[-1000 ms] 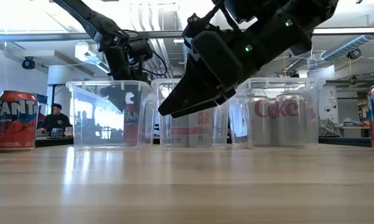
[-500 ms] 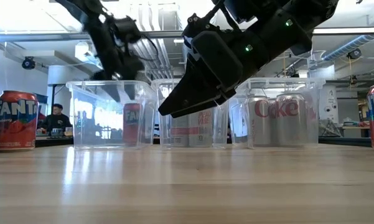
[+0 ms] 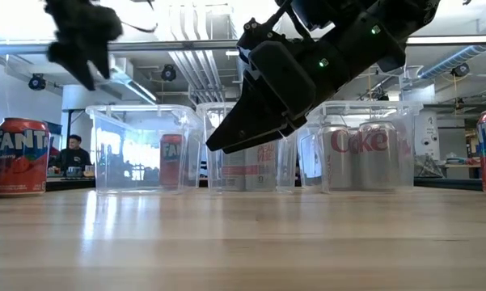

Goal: Sort soda cans
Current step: Put the top left red soda can into the left transparent bin

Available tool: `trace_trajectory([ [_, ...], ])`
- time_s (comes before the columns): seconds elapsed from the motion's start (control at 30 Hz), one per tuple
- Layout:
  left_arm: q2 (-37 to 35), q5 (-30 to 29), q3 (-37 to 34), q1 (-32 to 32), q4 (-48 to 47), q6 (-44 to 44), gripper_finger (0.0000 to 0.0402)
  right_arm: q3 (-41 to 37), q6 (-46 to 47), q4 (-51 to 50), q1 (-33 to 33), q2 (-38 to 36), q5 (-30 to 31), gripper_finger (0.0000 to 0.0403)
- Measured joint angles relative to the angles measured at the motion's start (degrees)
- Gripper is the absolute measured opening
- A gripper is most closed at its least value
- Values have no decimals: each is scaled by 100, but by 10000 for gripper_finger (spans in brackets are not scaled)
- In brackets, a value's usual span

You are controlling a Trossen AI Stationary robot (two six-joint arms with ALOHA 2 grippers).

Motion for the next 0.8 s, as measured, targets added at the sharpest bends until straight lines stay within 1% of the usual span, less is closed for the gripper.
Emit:
trace_trajectory([
  [0.17,-461,-1,0,-799,-710,-658,332,0,5,0,0,0,2,368],
  [0.27,-567,-7,0,-1235,-953,-956,332,0,11,0,0,0,2,368],
  [0.37,-555,-52,0,-1530,-1249,-1109,332,0,13,0,0,0,8,368],
  [0.47,-474,-428,-3,-1648,-1793,-1355,332,0,15,2,0,0,9,368],
  [0.53,-425,-571,-48,-1651,-2083,-1475,332,0,25,2,0,0,9,368],
  [0.63,-419,-500,-230,-1651,-2157,-1606,332,0,74,2,0,0,9,368],
  [0.8,-439,-256,-756,-1647,-2120,-1892,332,0,74,2,0,0,7,368],
])
